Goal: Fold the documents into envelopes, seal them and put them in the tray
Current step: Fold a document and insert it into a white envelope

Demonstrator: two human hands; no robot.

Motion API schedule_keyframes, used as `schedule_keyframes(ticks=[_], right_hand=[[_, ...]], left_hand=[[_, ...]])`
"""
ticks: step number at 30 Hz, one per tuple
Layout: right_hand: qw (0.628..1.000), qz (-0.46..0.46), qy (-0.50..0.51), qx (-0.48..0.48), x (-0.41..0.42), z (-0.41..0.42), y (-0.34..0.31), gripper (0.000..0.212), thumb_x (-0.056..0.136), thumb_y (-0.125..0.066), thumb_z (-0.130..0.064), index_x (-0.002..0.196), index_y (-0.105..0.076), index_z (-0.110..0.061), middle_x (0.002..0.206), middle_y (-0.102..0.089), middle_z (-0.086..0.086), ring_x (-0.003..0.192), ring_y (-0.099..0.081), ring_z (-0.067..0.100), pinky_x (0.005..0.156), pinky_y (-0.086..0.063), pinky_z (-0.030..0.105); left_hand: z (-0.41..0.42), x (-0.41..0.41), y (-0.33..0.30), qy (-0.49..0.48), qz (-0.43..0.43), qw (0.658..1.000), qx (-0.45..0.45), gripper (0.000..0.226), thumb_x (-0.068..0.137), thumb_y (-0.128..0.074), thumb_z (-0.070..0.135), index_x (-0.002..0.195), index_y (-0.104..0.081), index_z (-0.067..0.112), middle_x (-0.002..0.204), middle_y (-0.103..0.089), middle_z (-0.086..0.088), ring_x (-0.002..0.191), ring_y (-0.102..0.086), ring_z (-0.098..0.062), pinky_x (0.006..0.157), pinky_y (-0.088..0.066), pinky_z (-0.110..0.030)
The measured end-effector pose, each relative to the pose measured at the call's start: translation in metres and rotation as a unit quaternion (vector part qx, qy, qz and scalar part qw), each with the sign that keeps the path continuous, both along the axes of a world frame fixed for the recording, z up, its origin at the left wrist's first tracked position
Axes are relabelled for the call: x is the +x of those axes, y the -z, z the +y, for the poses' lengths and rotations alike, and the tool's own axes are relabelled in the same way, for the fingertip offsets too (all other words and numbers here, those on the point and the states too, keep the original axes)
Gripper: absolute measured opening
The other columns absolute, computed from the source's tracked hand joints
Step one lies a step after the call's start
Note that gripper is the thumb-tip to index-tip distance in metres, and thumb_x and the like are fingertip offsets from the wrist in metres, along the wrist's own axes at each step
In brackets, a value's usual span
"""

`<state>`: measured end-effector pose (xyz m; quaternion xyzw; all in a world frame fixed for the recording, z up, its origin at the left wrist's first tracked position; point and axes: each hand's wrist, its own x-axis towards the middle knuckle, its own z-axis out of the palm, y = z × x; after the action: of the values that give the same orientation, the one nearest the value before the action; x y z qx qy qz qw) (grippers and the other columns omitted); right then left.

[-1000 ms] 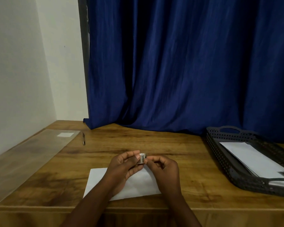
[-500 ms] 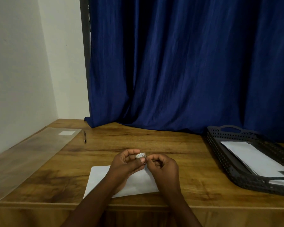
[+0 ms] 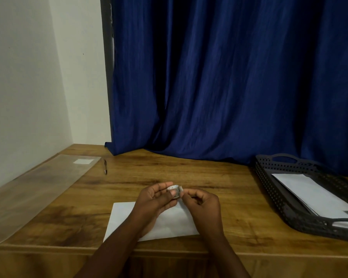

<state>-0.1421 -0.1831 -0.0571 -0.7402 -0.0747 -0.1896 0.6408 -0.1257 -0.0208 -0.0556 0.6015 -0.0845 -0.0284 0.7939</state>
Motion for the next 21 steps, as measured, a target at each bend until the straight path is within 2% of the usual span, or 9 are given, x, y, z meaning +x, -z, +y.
schedule_keyframes(ticks=[6,10,13,17,21], right_hand=[[0.999,-0.016,-0.015,-0.025,-0.0033,0.0015,-0.0007,0.011,0.090,-0.072,-0.013,0.092,-0.080,-0.021,0.084,-0.078,-0.009,0.082,-0.074,0.006,0.074,-0.058,0.021],[0.999,-0.025,-0.016,-0.038,-0.0044,0.0014,-0.0018,0.017,0.092,-0.070,-0.012,0.089,-0.078,-0.026,0.083,-0.078,-0.011,0.079,-0.073,0.003,0.072,-0.058,0.020],[0.999,-0.026,-0.006,-0.030,-0.0035,0.0005,-0.0009,0.013,0.092,-0.070,-0.013,0.092,-0.079,-0.022,0.083,-0.078,-0.010,0.078,-0.073,0.004,0.070,-0.057,0.019],[1.000,-0.016,0.012,-0.022,0.0005,0.0002,0.0020,0.011,0.092,-0.070,-0.015,0.093,-0.078,-0.022,0.085,-0.078,-0.010,0.081,-0.072,0.005,0.074,-0.059,0.024],[0.999,-0.004,0.036,0.019,0.0052,-0.0001,0.0047,0.010,0.091,-0.071,-0.014,0.089,-0.077,-0.022,0.085,-0.077,-0.006,0.083,-0.073,0.011,0.079,-0.060,0.034]], left_hand=[[-0.0015,-0.0014,0.0001,-0.002,-0.011,1.000,0.029,0.072,0.064,-0.094,0.028,0.127,-0.063,0.009,0.115,-0.074,-0.013,0.113,-0.070,-0.028,0.101,-0.054,-0.047],[-0.0014,-0.0015,0.0001,-0.014,-0.022,0.999,0.037,0.063,0.069,-0.092,0.020,0.125,-0.065,0.008,0.113,-0.075,-0.013,0.110,-0.071,-0.028,0.100,-0.055,-0.047],[-0.0028,-0.0028,-0.0013,-0.020,-0.021,0.999,0.029,0.062,0.067,-0.085,0.021,0.124,-0.064,0.009,0.111,-0.075,-0.014,0.108,-0.071,-0.031,0.096,-0.056,-0.049],[-0.0025,-0.0034,-0.0021,-0.033,-0.013,0.999,0.014,0.059,0.070,-0.084,0.016,0.125,-0.061,0.012,0.113,-0.075,-0.013,0.106,-0.072,-0.031,0.090,-0.058,-0.048],[-0.0013,0.0004,0.0012,-0.049,0.001,0.999,0.001,0.042,0.087,-0.072,0.000,0.125,-0.062,0.014,0.116,-0.074,-0.012,0.108,-0.072,-0.031,0.091,-0.059,-0.046]])
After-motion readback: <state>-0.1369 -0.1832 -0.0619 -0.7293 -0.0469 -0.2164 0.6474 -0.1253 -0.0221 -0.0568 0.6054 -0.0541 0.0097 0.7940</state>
